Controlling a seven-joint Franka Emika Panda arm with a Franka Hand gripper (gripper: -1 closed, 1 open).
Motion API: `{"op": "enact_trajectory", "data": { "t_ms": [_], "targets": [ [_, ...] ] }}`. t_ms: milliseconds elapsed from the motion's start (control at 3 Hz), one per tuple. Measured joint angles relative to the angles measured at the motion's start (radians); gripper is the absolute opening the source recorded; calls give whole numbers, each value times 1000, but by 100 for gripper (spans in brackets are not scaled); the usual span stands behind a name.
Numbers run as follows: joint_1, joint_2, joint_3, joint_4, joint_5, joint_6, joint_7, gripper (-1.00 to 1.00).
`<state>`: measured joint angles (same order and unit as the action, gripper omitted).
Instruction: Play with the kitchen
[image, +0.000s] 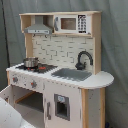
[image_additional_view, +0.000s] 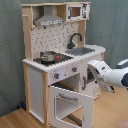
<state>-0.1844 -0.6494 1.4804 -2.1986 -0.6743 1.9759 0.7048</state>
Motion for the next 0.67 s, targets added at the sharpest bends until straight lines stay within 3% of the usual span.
{"op": "enact_trajectory", "data": {
  "t_ms": [333,667],
  "targets": [
    [0,-46,-20,14,-76,-28,-41,100],
    [0,-60,-14,30,-149,-54,-123,100]
  ]
}}
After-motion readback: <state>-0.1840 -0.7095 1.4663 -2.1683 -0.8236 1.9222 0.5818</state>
